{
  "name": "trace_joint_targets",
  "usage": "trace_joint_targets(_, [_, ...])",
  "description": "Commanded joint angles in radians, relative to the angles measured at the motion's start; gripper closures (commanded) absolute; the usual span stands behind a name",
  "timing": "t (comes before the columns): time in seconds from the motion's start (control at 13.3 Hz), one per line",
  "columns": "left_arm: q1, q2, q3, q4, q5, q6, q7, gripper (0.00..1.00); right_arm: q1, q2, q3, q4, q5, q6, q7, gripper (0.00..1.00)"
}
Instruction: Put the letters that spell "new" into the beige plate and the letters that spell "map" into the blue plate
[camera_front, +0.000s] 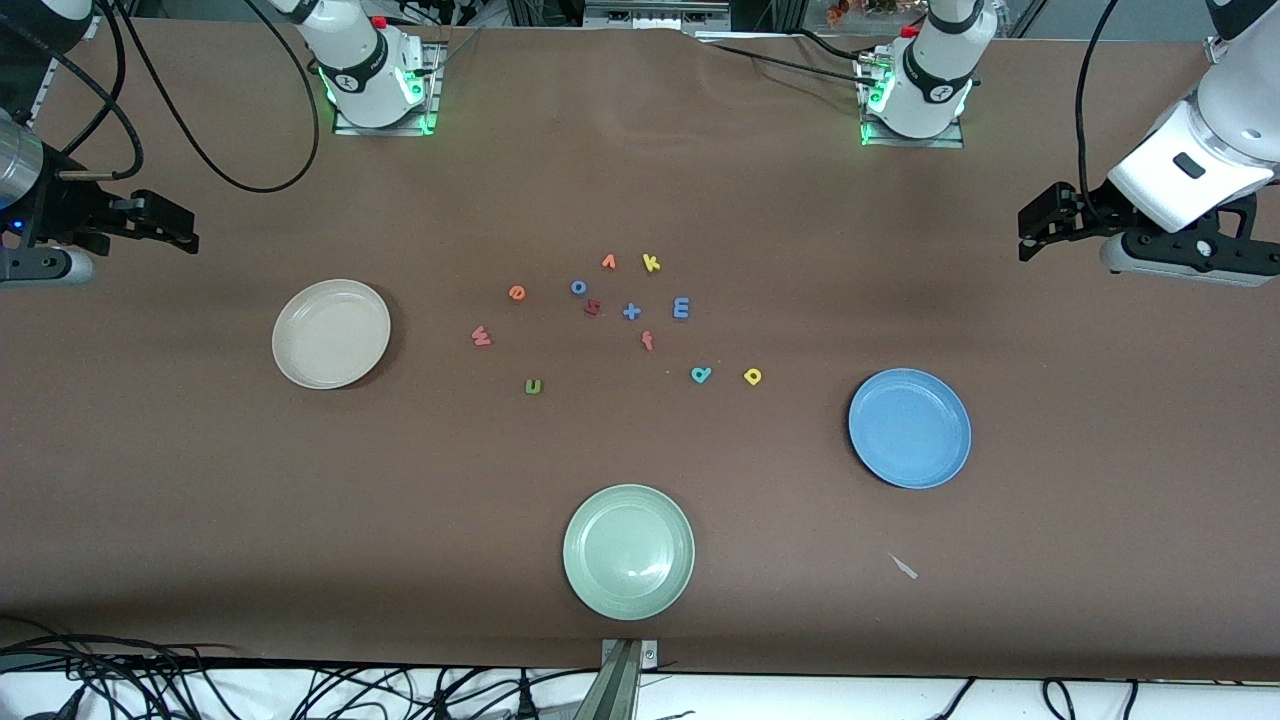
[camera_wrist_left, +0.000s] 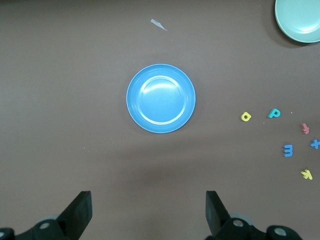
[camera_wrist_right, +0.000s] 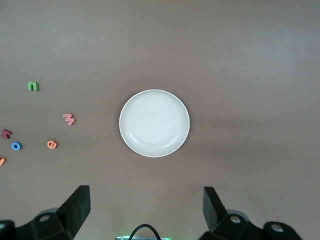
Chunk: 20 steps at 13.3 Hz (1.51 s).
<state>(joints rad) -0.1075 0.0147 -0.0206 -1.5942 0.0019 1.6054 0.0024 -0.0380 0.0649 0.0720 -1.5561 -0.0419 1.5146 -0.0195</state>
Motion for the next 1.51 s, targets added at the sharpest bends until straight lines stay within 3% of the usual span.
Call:
trace_joint_targets(0.0, [-0.003,0.002,-0.007,0.013,0.021,0.004,0.001,0.00,-0.003,0.003,0.003,0.013,-0.010,-0.002,-0.002,0.00])
trace_joint_targets(0.83, [-0.003,0.004,-0.047,0.013,0.052,-0.005,-0.016,0.00,-0.003,0.003,0.003,0.011,-0.010,-0.002,-0.002,0.00])
trace_joint_targets(1.43, [0.029,0.002,-0.032,0.013,0.076,-0.038,-0.002,0.00,-0.003,0.001,0.003,0.011,-0.012,-0.002,-0.002,0.00])
